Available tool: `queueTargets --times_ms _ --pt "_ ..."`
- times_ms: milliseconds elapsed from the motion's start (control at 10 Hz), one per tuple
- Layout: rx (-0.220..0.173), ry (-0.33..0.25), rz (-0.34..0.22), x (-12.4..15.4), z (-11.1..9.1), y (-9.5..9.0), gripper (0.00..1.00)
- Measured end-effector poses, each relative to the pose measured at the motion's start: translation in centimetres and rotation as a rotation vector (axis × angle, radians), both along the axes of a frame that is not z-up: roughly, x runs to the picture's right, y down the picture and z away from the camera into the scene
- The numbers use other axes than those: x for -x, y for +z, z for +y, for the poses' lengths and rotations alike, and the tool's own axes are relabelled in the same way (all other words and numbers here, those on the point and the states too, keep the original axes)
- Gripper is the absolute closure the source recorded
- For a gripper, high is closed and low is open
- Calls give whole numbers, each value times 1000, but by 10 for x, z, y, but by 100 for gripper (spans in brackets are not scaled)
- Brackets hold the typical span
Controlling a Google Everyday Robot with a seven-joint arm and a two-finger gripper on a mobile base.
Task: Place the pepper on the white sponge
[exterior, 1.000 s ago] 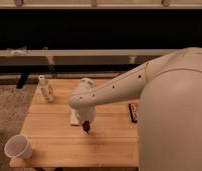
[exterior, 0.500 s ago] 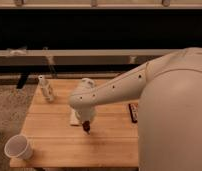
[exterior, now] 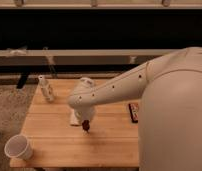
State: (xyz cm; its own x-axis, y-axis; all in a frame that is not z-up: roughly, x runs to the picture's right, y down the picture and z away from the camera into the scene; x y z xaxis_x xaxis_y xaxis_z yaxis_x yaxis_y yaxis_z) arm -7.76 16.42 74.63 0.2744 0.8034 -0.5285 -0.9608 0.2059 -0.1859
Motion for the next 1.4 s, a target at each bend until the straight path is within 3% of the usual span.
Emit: queueTargets --times_ms 500,1000,1400 --pt "-16 -76 -73 56 -11 16 100" --pt "-28 -93 -83 73 -21 53 98" --pt "-22 -100 -70 75 -14 70 59"
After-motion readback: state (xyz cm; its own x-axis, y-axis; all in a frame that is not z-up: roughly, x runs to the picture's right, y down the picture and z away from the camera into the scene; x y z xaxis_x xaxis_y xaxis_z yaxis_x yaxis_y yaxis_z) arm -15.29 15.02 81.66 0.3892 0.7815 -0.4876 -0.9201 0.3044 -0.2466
